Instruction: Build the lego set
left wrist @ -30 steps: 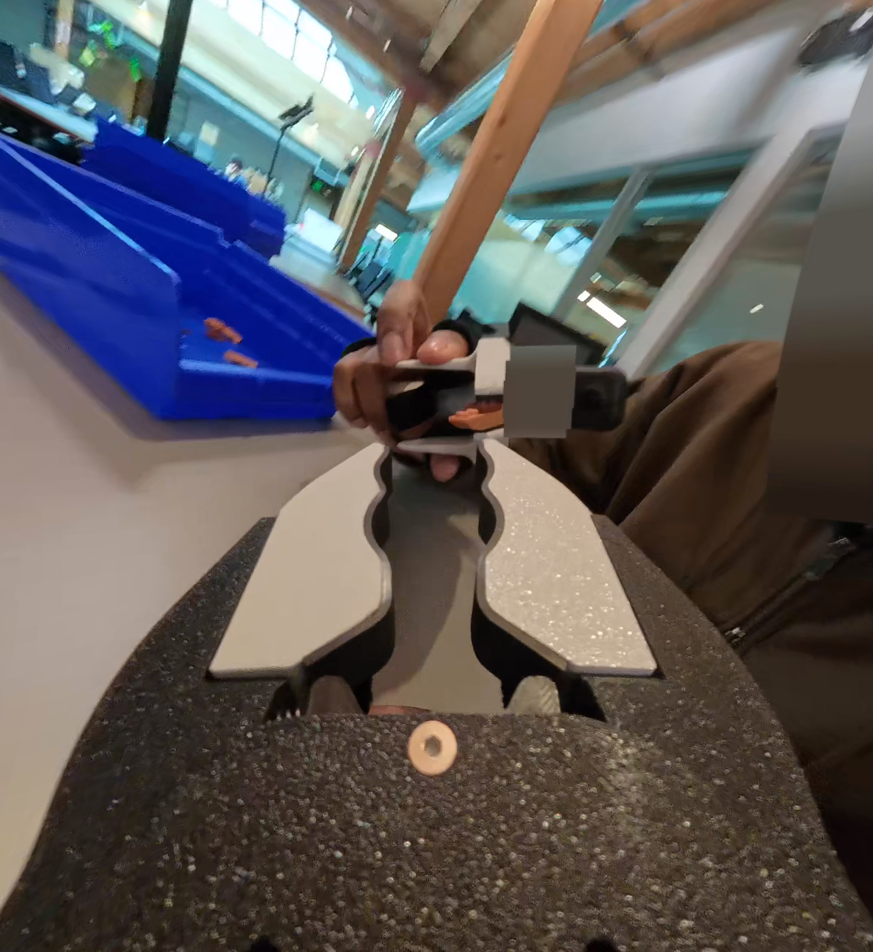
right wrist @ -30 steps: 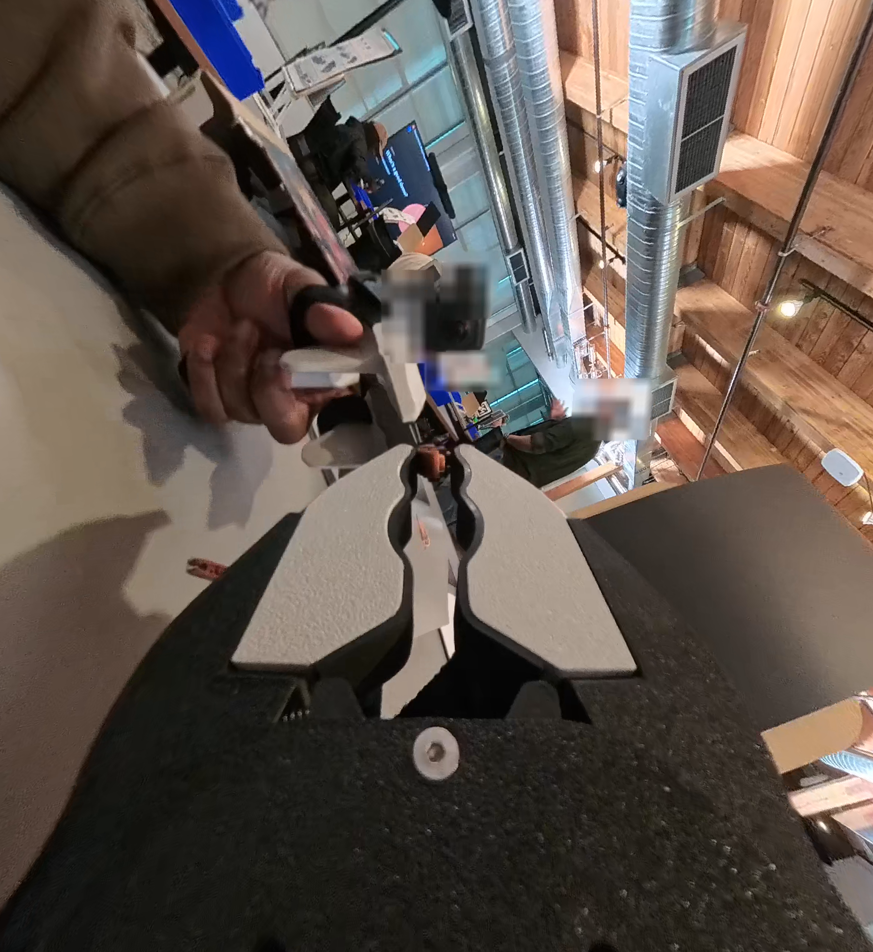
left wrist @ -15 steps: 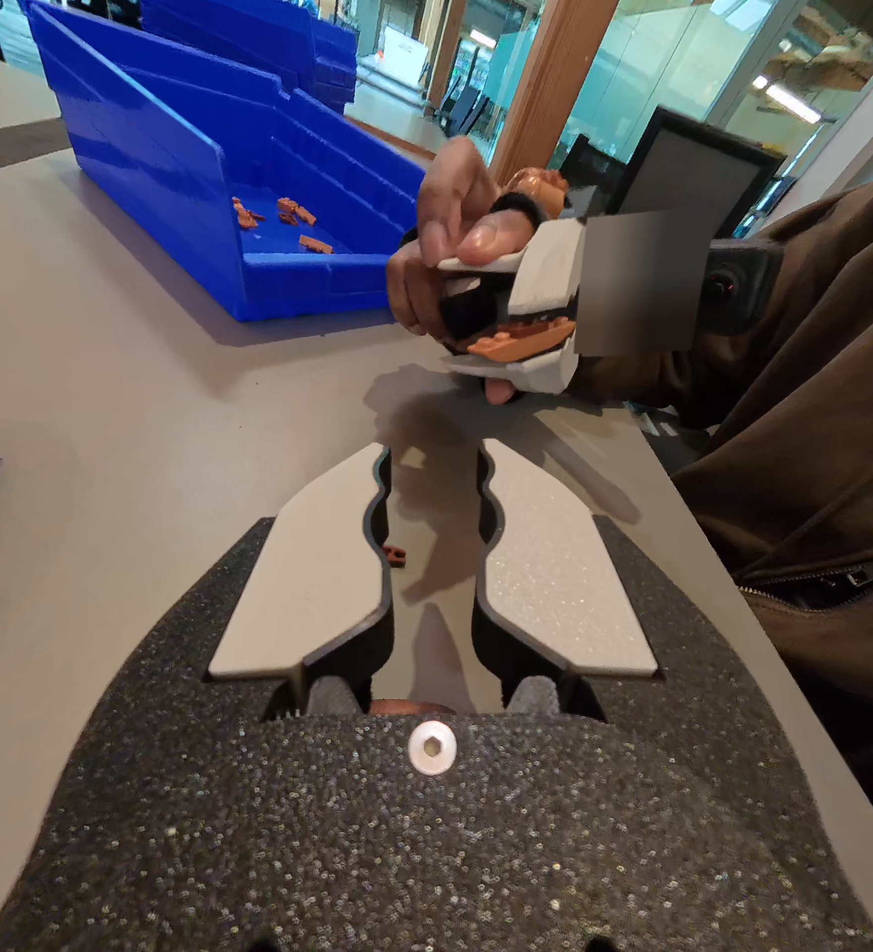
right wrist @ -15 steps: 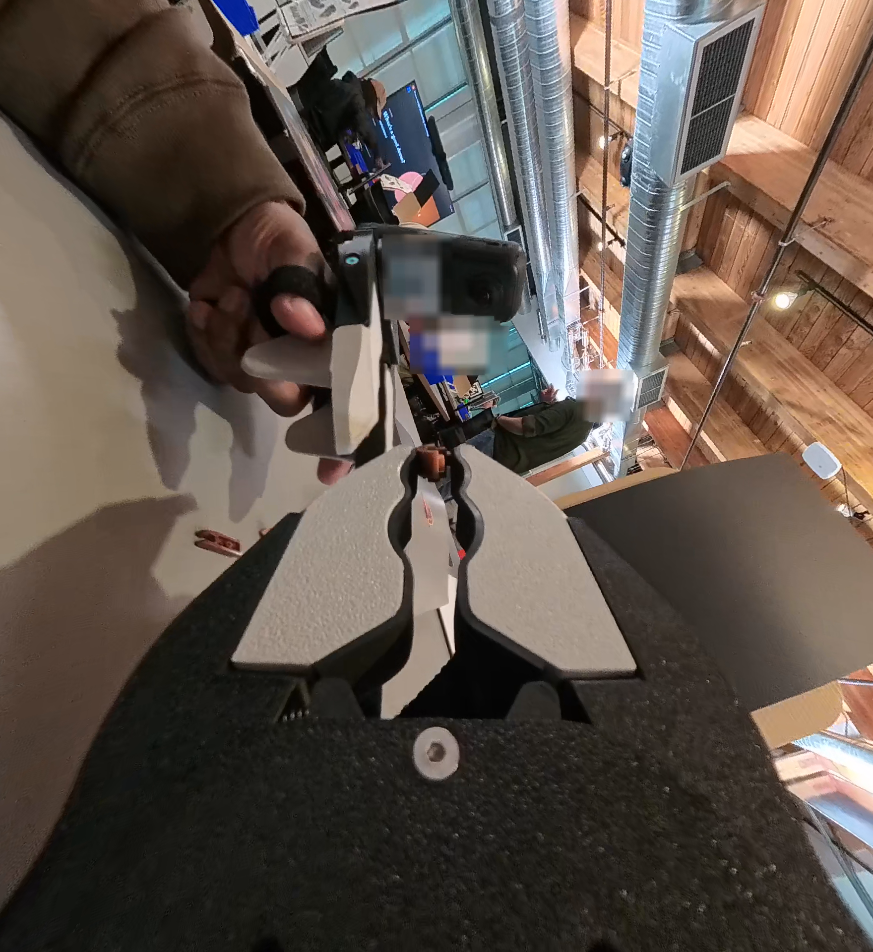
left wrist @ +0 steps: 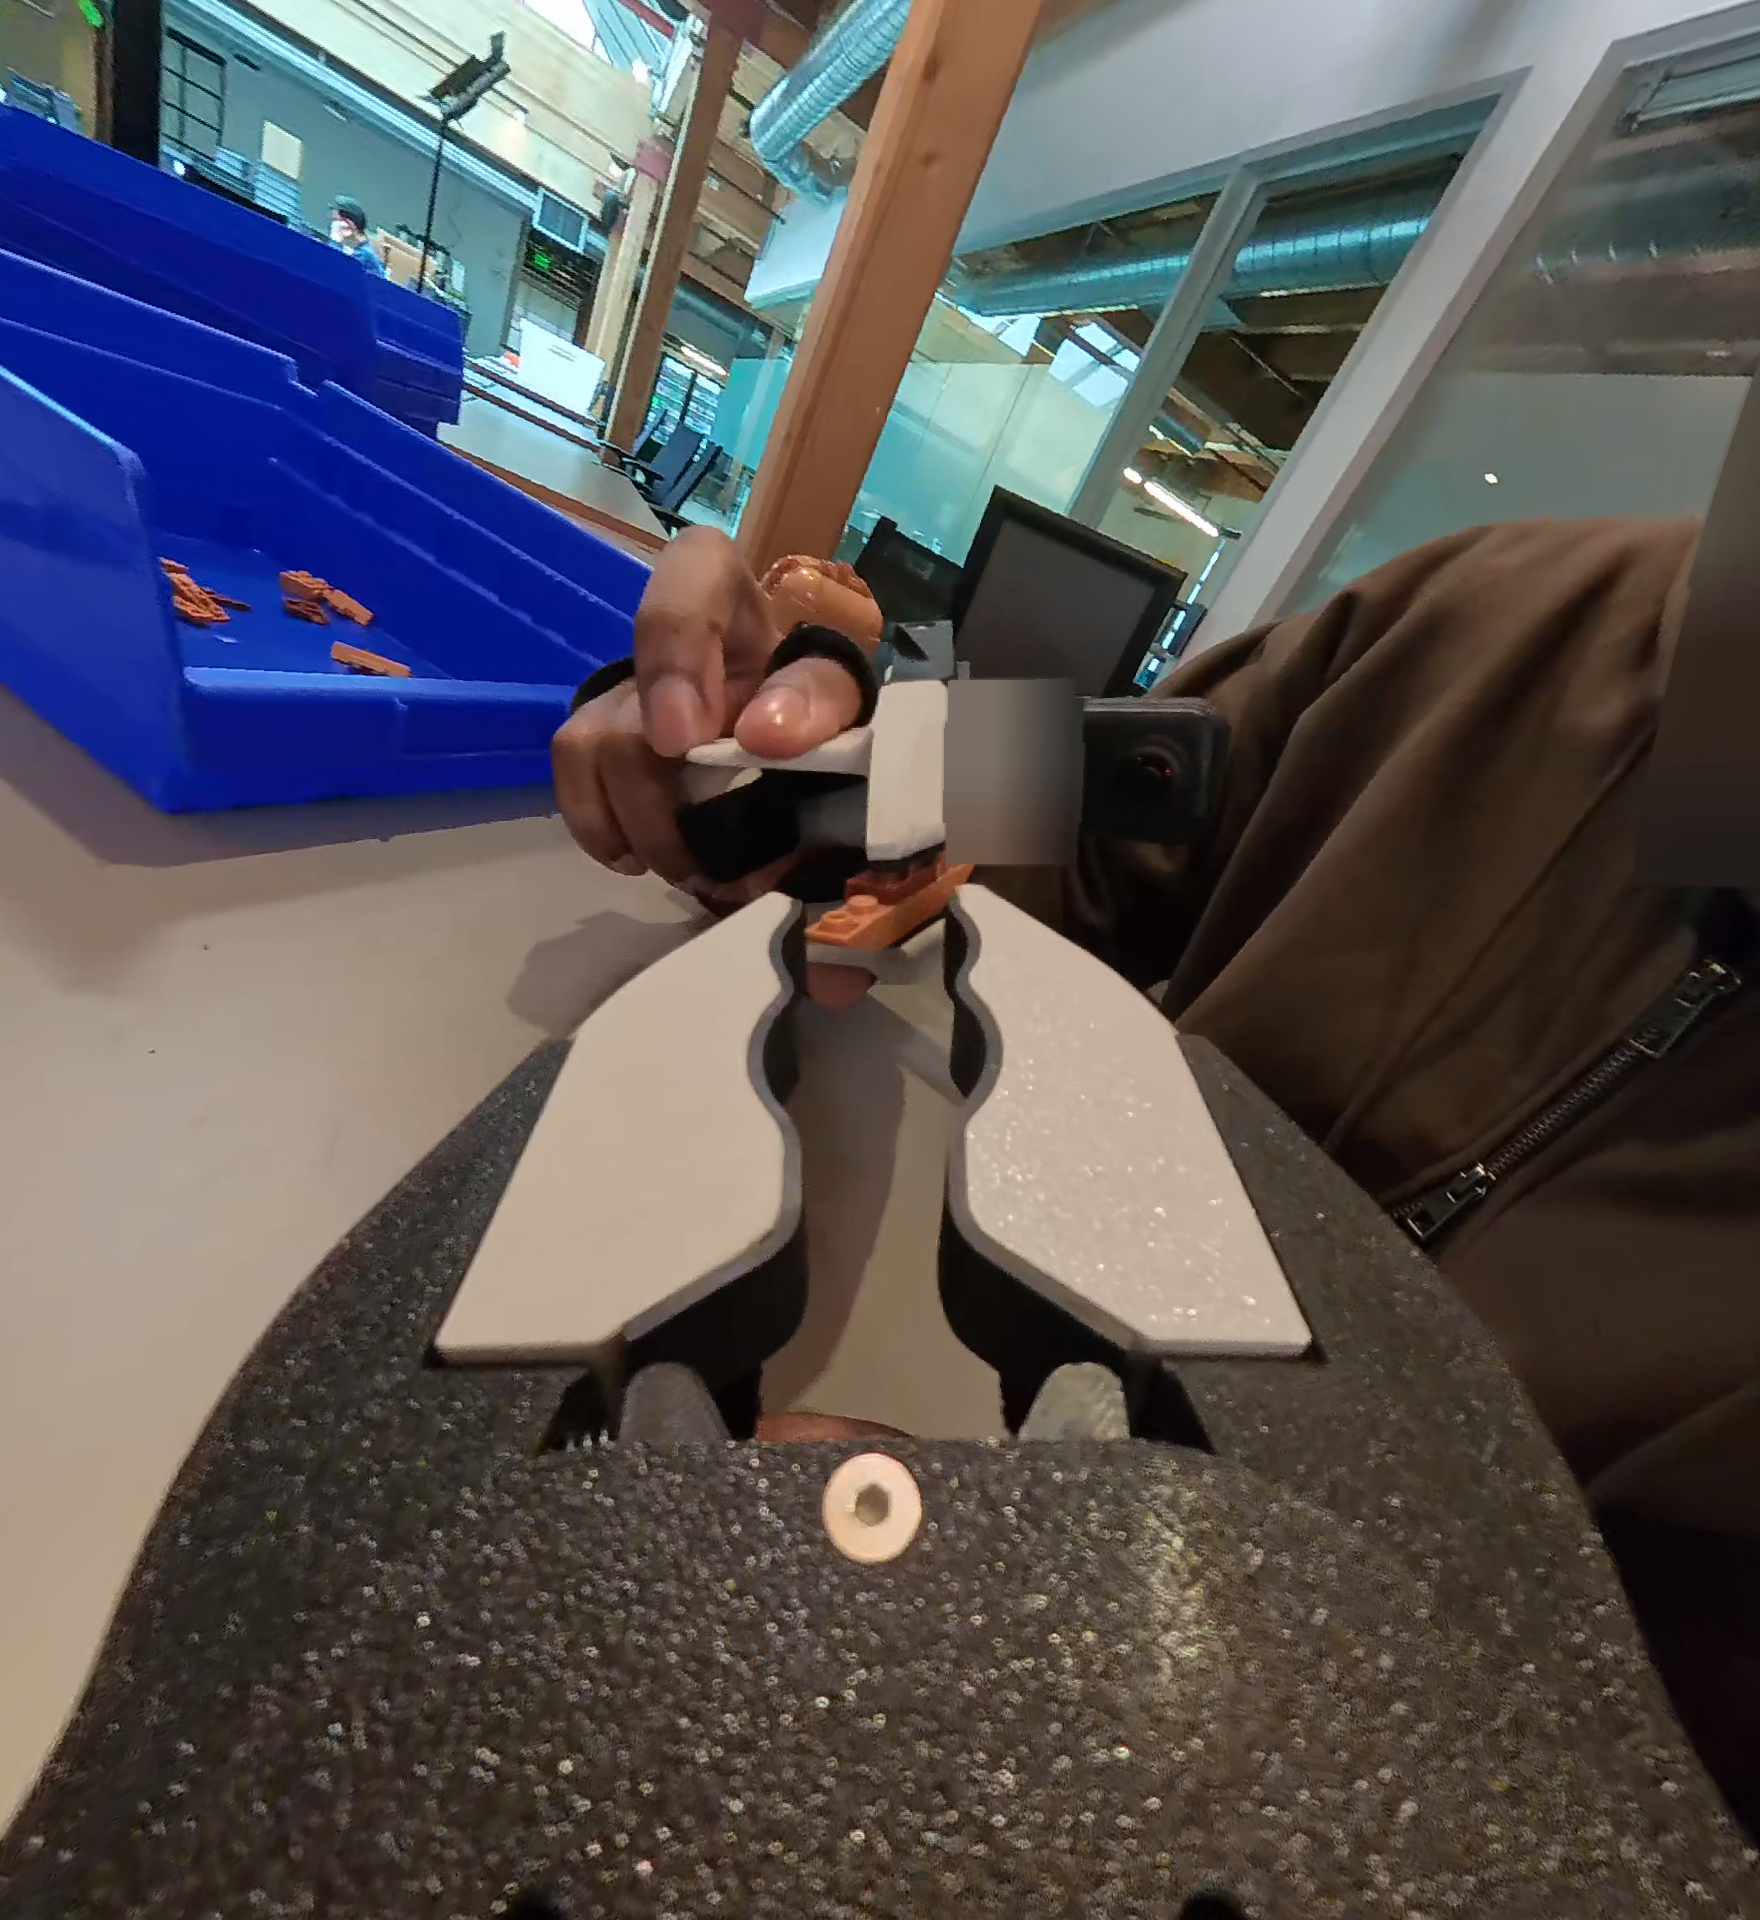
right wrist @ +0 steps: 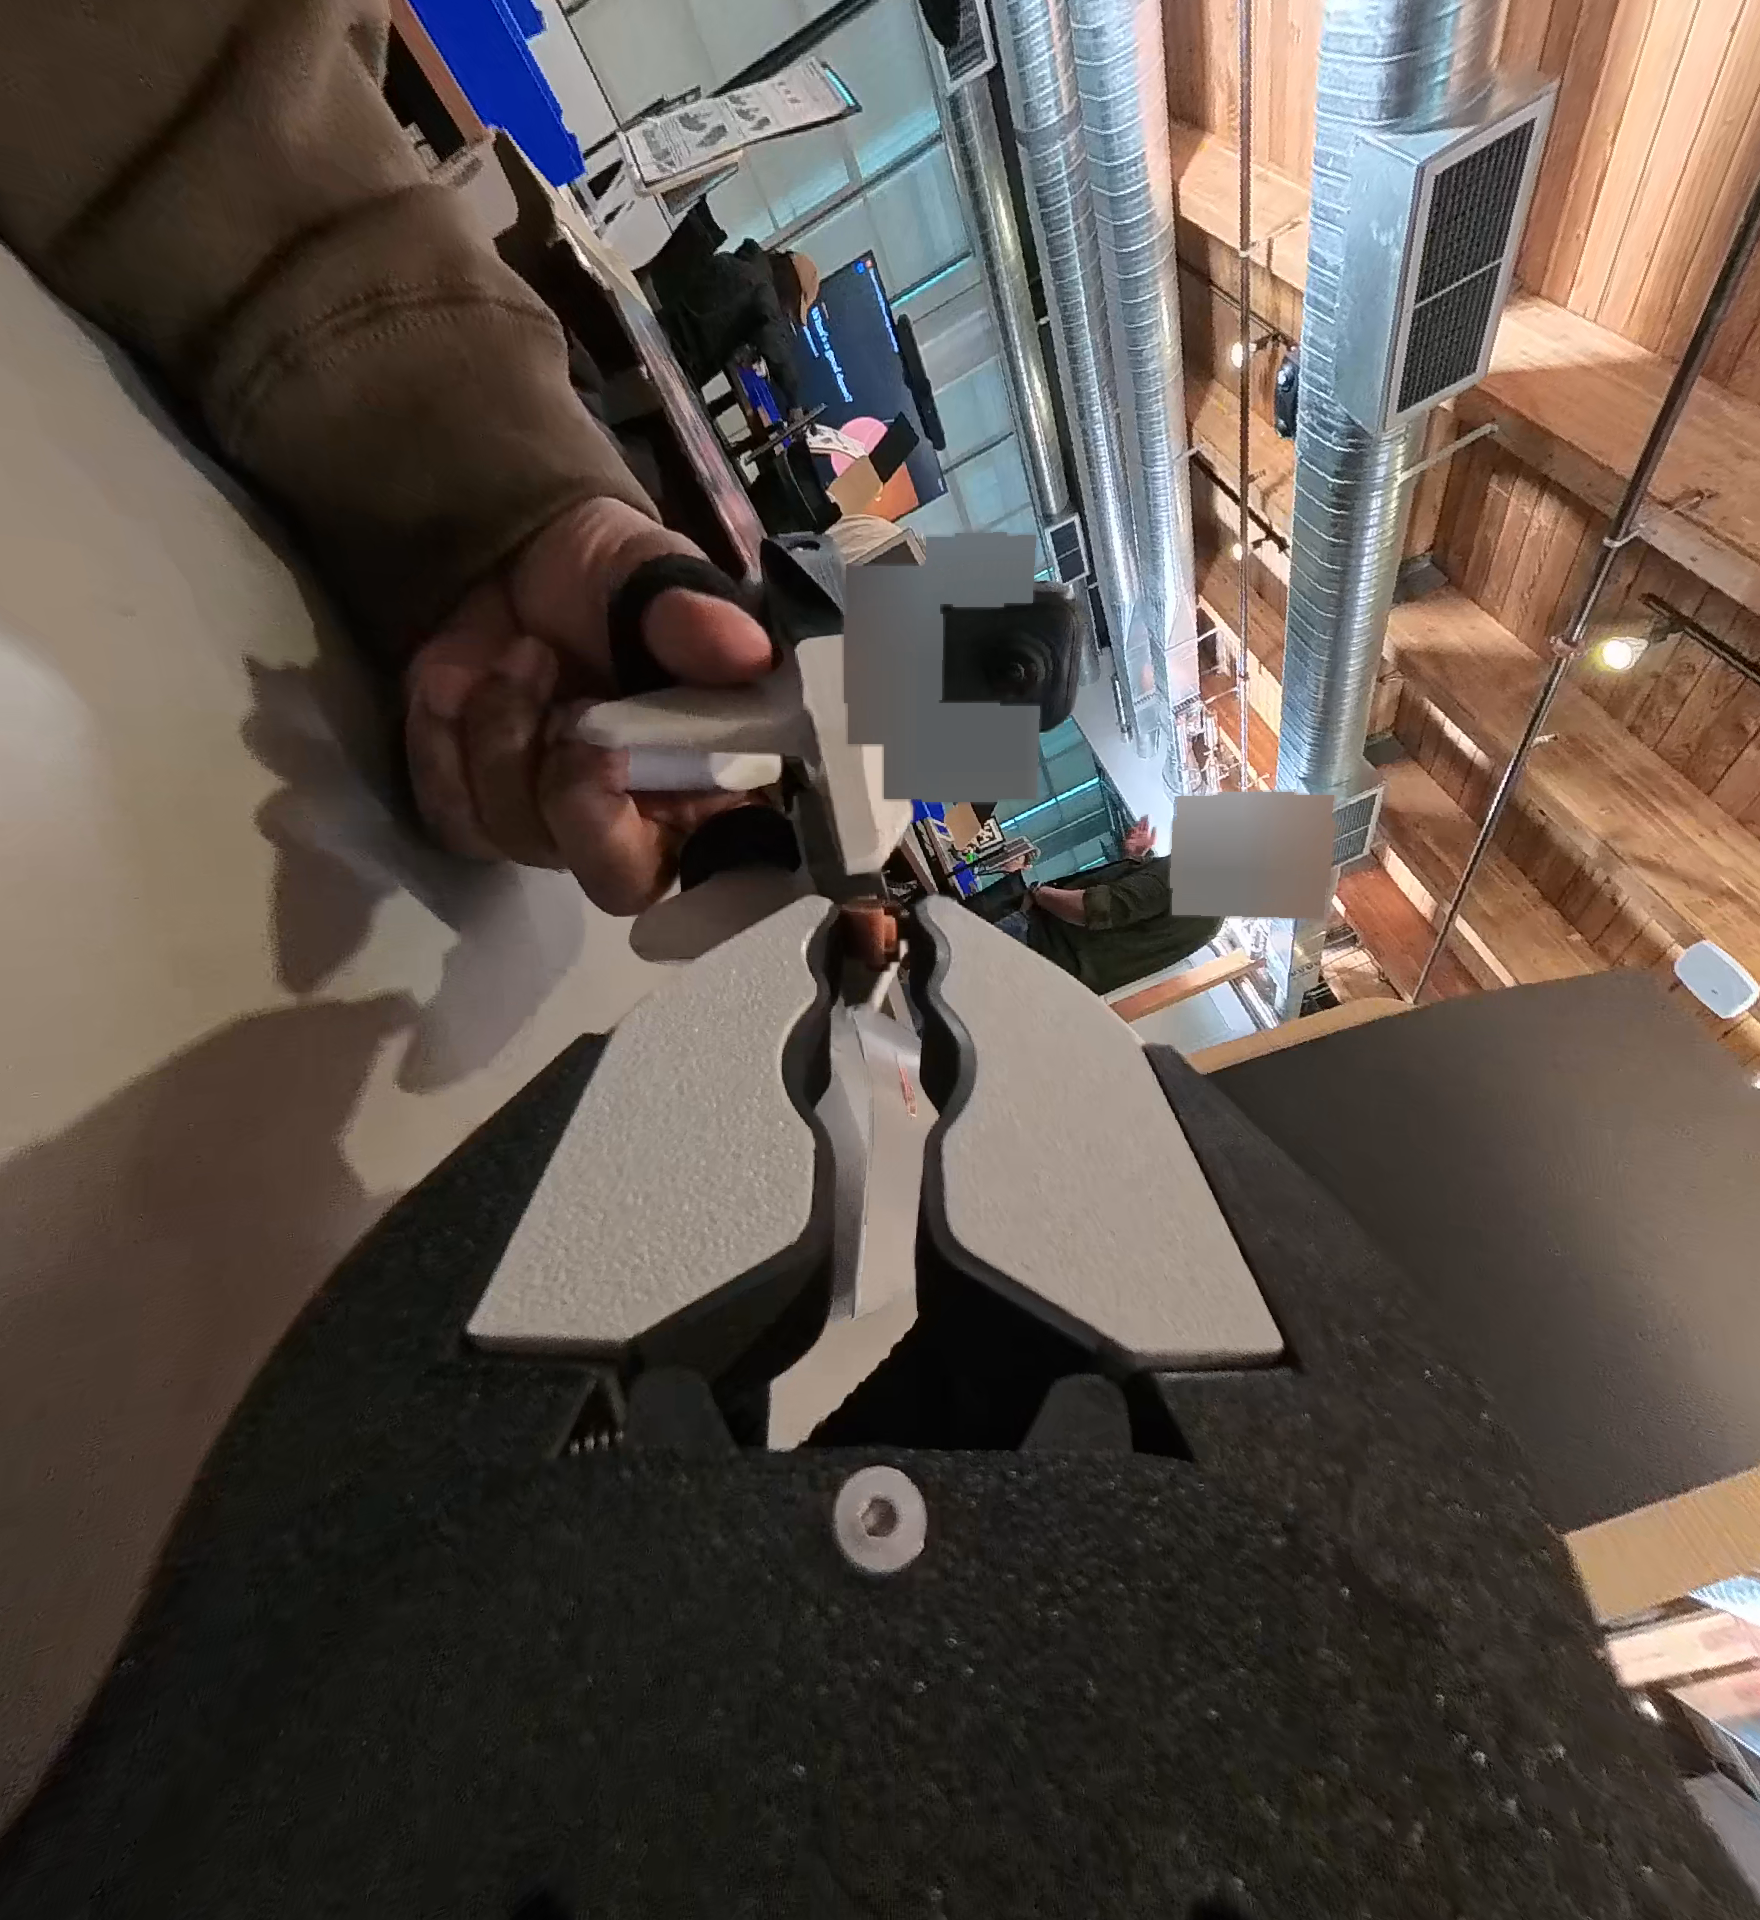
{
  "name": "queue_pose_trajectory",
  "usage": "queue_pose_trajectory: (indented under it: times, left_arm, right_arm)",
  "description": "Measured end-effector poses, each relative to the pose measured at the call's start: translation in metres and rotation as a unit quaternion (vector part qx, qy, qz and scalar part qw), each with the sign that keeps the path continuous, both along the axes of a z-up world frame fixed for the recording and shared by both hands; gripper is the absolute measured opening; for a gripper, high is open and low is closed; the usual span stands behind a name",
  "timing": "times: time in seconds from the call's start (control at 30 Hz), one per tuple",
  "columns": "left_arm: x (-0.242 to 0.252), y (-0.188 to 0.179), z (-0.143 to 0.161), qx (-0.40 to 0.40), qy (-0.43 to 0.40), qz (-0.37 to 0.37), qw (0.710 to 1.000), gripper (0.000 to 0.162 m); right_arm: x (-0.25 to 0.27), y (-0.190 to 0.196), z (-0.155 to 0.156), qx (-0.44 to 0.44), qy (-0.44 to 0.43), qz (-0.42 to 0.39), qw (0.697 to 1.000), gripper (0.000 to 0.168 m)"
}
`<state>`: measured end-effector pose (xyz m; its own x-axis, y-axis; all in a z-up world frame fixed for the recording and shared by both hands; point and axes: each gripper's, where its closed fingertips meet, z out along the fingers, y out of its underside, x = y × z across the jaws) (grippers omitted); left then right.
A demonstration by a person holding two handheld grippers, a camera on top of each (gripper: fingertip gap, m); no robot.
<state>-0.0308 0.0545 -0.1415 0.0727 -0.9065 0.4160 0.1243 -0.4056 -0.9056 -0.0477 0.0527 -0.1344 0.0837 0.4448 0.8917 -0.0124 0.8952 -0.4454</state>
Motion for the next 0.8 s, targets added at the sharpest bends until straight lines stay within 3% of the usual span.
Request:
queue_pose_trajectory:
  times: [0.13,0.33,0.57,0.8]
  left_arm:
    - [-0.001,-0.006,0.003,0.006,-0.010,-0.020,1.000,0.012]
    - [-0.005,-0.015,0.006,0.035,-0.010,-0.041,0.999,0.011]
    - [-0.079,0.013,0.002,0.059,0.035,0.068,0.995,0.011]
    - [-0.129,0.011,0.020,0.096,0.029,0.134,0.986,0.011]
  right_arm:
    - [-0.001,-0.002,0.000,-0.003,0.001,0.001,1.000,0.012]
    - [-0.003,0.004,-0.005,-0.004,-0.013,-0.013,1.000,0.021]
    - [-0.010,0.029,-0.039,-0.077,-0.109,-0.055,0.990,0.025]
    - [-0.011,0.036,-0.067,-0.108,-0.182,-0.072,0.975,0.023]
